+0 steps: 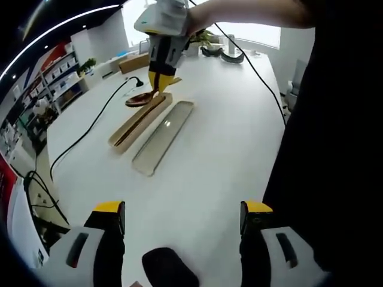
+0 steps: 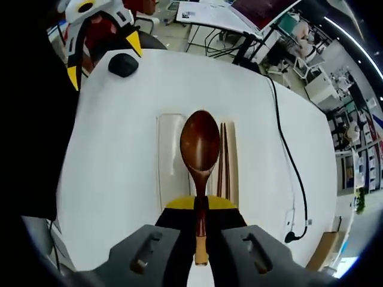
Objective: Arrange the utensils inside the cutlery case until each visible utensil rests in its matching compartment.
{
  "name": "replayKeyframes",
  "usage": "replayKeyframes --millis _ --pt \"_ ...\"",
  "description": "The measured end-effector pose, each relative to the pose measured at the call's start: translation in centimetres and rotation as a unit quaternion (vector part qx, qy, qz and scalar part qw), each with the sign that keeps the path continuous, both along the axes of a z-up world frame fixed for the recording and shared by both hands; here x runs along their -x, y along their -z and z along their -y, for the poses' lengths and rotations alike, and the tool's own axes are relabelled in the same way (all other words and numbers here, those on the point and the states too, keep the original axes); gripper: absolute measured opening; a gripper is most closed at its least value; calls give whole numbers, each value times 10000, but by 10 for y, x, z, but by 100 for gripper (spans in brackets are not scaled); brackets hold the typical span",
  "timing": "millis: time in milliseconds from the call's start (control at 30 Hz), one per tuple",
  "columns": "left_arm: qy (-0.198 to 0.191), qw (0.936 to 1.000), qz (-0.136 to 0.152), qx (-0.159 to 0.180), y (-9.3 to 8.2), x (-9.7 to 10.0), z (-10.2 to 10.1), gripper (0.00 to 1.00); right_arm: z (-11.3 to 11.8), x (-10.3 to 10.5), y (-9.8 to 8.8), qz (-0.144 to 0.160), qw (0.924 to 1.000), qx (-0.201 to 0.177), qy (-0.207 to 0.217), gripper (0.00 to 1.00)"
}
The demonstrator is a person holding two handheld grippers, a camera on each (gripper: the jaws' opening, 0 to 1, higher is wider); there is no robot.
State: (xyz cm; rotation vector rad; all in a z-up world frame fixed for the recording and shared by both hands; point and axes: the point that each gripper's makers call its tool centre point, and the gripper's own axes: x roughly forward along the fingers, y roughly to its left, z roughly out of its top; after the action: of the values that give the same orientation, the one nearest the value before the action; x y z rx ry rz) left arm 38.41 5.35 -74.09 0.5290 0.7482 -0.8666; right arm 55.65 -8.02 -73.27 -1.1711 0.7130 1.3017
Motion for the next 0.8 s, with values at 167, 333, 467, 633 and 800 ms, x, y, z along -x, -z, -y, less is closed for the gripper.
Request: replayKeyframes --millis 167,333,467,633,800 --pt "5 10000 -24 -13 1 -2 -1 81 -1 -10 5 13 10000 54 29 0" --pt "-4 10000 -57 -18 3 -3 -2 81 -6 -16 9 -27 10000 41 51 0" --pt "5 9998 -130 -122 9 -2 -6 81 -9 -20 14 -55 9999 97 19 0" --pt "-6 9998 -177 -81 10 -1 -4 81 -12 -25 21 -113 9998 174 -29 0" --pt "4 9997 -222 -89 13 1 -4 81 -14 -32 28 -169 9995 258 -34 0"
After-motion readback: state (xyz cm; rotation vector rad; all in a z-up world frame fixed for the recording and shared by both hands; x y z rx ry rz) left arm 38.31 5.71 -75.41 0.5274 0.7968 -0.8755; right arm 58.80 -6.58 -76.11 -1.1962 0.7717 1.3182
